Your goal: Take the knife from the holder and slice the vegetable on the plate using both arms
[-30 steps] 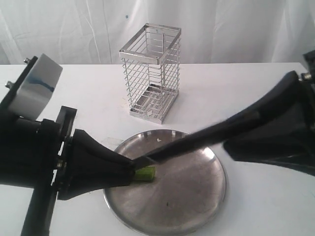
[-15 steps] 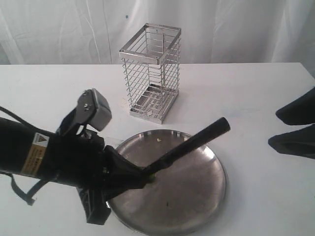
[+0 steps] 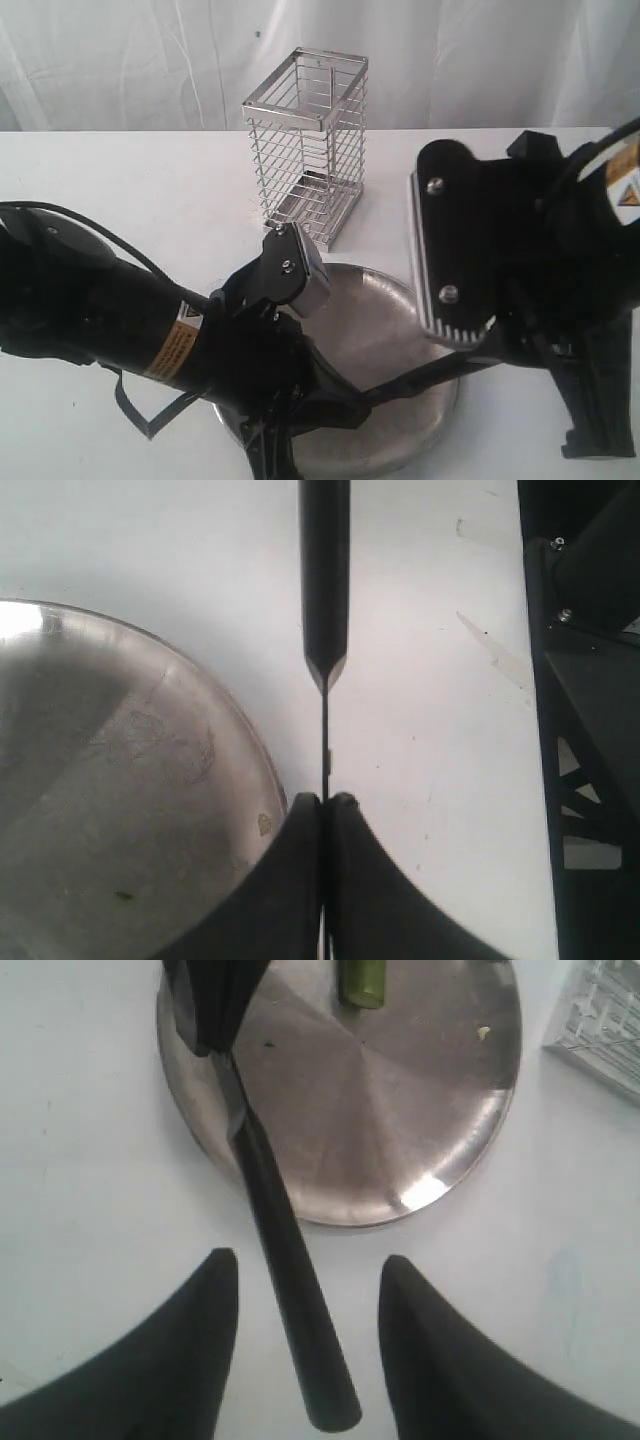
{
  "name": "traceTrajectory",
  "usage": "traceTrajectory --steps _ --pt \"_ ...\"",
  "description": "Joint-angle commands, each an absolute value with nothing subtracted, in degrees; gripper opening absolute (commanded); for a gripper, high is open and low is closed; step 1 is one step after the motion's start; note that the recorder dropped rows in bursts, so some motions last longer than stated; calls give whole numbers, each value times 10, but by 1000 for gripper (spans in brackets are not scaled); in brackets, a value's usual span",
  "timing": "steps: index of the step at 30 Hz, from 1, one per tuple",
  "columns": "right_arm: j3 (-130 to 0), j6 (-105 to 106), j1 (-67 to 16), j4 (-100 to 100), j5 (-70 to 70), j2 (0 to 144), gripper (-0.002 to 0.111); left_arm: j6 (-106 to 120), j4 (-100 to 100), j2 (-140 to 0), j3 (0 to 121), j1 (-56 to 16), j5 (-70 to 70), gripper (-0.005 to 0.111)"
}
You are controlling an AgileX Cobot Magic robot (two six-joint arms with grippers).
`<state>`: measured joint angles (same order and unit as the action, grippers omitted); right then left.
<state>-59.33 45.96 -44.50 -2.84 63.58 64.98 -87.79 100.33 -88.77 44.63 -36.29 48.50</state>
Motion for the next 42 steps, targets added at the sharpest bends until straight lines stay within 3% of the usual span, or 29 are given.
traceTrajectory --steps 1,28,42 --pt "-619 447 -473 -47 690 685 43 -869 999 -884 451 -367 483 0" --pt "-619 441 -473 -62 700 756 42 -827 999 -822 414 -367 484 0" --pt "-619 433 -473 -81 696 756 32 -827 999 -820 414 -367 488 0"
